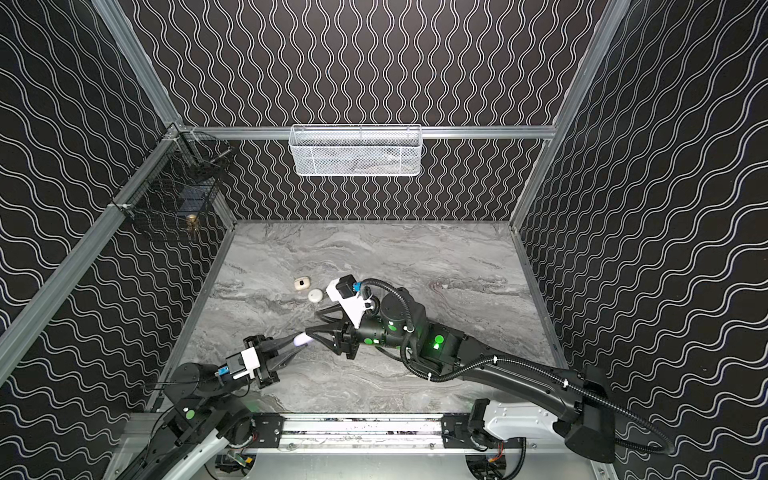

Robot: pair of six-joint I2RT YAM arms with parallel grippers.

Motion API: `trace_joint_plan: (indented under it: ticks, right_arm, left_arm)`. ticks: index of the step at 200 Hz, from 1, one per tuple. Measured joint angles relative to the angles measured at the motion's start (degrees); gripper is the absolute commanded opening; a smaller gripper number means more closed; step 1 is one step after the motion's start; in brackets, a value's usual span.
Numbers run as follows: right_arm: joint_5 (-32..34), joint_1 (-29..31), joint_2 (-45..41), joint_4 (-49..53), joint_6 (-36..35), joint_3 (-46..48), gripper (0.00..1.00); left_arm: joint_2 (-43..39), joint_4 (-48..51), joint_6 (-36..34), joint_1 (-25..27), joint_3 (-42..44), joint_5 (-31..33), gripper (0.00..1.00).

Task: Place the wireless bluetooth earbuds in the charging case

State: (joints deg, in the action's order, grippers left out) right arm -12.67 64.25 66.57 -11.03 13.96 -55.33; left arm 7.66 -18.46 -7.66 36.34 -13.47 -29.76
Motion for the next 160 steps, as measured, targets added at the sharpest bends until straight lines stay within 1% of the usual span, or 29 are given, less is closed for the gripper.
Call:
trace_joint_plan:
  ticks: [21, 31, 44, 67, 88, 95, 110, 121, 133, 145, 160]
  right_arm:
    - [4.5, 0.0, -1.0, 0.3, 0.3, 0.2, 0.5]
    - [7.8, 0.0, -2.4, 0.5, 0.7, 0.9, 0.54]
    - [13.5, 0.0, -4.7, 0.5, 2.2, 2.4, 0.57]
    - [24.7, -0.6, -8.7, 1.0, 5.1, 5.6, 0.63]
    - [34.2, -1.6, -11.9, 2.4, 8.1, 8.1, 0.69]
    - [37.1, -2.1, -12.7, 3.3, 9.2, 8.5, 0.72]
    - [42.3, -3.4, -13.8, 5.9, 12.2, 8.8, 0.81]
    - [45.4, -4.8, -14.4, 8.5, 15.2, 8.8, 0.89]
    - [48.0, -6.4, -14.8, 12.3, 18.7, 8.6, 0.99]
    - [49.8, -7.7, -15.4, 15.8, 21.4, 8.5, 0.99]
    - [50.8, -8.8, -16.1, 18.8, 23.9, 8.6, 0.99]
  left_arm:
    - [0.2, 0.2, 0.0, 0.0, 0.0, 0.6, 0.0]
    - [0.4, -0.2, 0.3, 0.0, 0.4, 1.6, 0.0]
    - [1.3, -1.1, 2.3, 0.0, 1.3, 4.5, 0.0]
    - [4.8, -2.0, 8.3, 0.0, 2.4, 12.5, 0.0]
    - [10.2, -4.9, 16.1, 0.0, 3.1, 18.2, 0.0]
    - [13.2, -7.0, 19.1, 0.0, 3.8, 19.3, 0.0]
    - [22.1, -14.1, 26.3, 0.0, 6.5, 20.6, 0.0]
    - [31.4, -18.4, 31.9, 0.0, 7.5, 21.7, 0.0]
    - [41.7, -22.0, 36.7, 0.2, 6.6, 22.8, 0.0]
    - [50.3, -26.0, 40.5, 0.5, 5.5, 23.7, 0.0]
    - [61.9, -33.6, 44.8, 1.5, 4.1, 24.6, 0.0]
